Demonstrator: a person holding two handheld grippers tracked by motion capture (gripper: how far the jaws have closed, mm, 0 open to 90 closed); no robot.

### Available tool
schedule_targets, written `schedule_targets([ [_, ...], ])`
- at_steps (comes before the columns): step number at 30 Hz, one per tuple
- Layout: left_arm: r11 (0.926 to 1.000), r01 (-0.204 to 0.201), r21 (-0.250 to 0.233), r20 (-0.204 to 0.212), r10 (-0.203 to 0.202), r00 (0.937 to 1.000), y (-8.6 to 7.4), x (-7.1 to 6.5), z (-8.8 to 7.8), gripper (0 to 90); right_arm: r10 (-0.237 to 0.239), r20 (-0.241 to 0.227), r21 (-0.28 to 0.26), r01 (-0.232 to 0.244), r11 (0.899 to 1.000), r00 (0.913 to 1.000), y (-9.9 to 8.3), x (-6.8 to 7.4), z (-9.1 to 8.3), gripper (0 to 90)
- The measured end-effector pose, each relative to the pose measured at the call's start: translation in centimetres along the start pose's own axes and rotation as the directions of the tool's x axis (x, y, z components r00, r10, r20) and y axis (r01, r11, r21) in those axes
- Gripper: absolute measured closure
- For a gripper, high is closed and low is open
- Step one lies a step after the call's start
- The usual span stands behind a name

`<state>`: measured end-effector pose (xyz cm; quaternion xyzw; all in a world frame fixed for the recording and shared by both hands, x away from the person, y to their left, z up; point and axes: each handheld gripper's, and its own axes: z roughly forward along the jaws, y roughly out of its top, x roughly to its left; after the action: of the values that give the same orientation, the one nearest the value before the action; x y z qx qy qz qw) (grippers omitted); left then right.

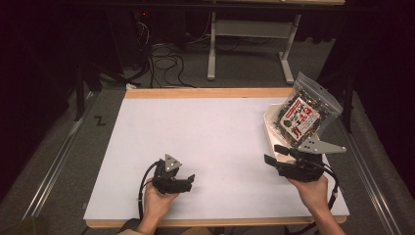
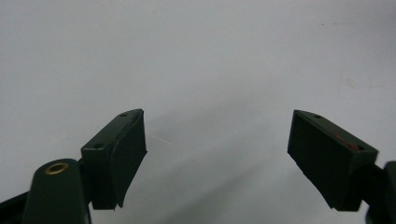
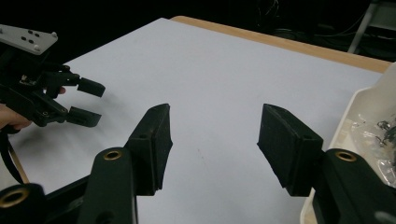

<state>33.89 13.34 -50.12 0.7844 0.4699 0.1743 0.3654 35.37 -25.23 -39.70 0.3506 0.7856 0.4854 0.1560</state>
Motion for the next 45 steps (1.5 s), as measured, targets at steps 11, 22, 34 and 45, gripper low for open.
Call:
schedule_targets([
  [11,1.0000,0.002,-0.001,-0.002,-0.002,1.0000,0.0,0.0,0.0,20.2,0.000,-0.020,0.032,0.000,1.000,0.9998,-0.6,0.5,2.3,45.2],
  [22,1.0000,-0.001,-0.002,0.001,0.001,1.0000,-0.1,0.0,0.0,20.3,-0.022,-0.028,0.076,0.024,0.997,0.9994,-0.9,1.3,5.0,45.4],
  [34,1.0000,0.002,-0.003,-0.003,-0.002,1.0000,-0.1,0.0,-0.1,20.4,-0.019,-0.029,0.120,0.022,0.993,0.9994,-1.4,1.4,7.1,45.5],
  [45,1.0000,-0.004,0.003,-0.004,0.004,1.0000,-0.1,-0.1,0.0,20.5,-0.017,-0.024,0.146,0.020,0.989,0.9996,-3.0,1.2,8.7,45.4],
])
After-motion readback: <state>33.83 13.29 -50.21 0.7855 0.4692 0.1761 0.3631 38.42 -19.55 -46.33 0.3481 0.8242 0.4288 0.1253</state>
